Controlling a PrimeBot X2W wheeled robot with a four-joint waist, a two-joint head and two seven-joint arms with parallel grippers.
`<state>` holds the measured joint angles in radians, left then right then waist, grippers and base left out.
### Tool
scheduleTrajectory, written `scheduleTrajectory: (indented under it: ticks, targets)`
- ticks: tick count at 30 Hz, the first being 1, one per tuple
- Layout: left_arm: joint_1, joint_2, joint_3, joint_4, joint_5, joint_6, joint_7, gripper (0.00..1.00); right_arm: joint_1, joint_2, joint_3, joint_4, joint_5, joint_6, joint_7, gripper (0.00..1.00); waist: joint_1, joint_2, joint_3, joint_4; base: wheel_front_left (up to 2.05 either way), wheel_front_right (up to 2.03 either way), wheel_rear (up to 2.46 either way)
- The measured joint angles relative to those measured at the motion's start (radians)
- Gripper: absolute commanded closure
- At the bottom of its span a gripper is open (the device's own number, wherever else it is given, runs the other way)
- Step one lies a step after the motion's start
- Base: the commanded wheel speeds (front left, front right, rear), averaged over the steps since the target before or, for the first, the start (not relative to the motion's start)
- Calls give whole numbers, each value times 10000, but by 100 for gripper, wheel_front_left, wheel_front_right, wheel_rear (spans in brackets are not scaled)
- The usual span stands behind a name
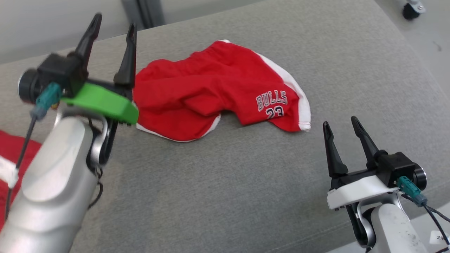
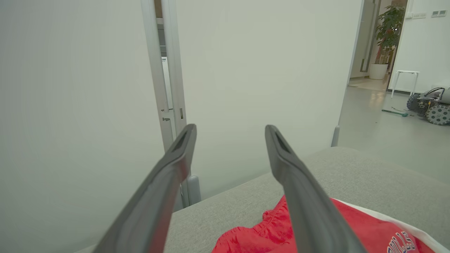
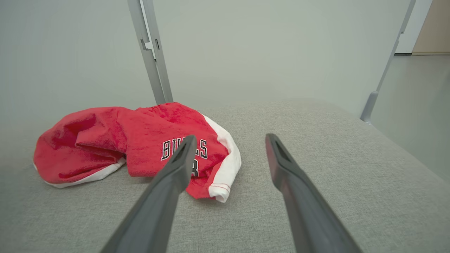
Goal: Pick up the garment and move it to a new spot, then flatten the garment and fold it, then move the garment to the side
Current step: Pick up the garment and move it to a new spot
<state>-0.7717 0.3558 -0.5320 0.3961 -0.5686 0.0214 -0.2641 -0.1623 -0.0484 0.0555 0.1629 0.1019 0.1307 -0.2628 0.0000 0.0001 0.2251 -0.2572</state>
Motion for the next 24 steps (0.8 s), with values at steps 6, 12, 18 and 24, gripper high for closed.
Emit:
scheduleTrajectory:
  ticks: [6, 12, 18, 24]
  targets:
    - [3138, 104, 1030, -2105, 568, 430, -4, 0, 444, 2, -105, 86, -155, 0, 0, 0, 0, 0, -625, 1175, 0, 0, 0]
    - [5840, -556, 1789, -3164, 1649, 683, -6, 0, 918, -4, -75, 142, 125, 0, 0, 0, 0, 0, -1387, 1997, 0, 0, 0]
    - [6839, -1498, 2286, -3329, 2558, 359, -6, 0, 971, -4, 6, 299, 332, 0, -2, 0, 0, 0, -1792, 2601, 0, 0, 0]
    - [6704, -2048, 2573, -3081, 3195, -267, -6, 0, 219, 4, 658, 1279, 1110, 0, 0, 0, 0, 0, -1709, 3033, 0, 0, 0]
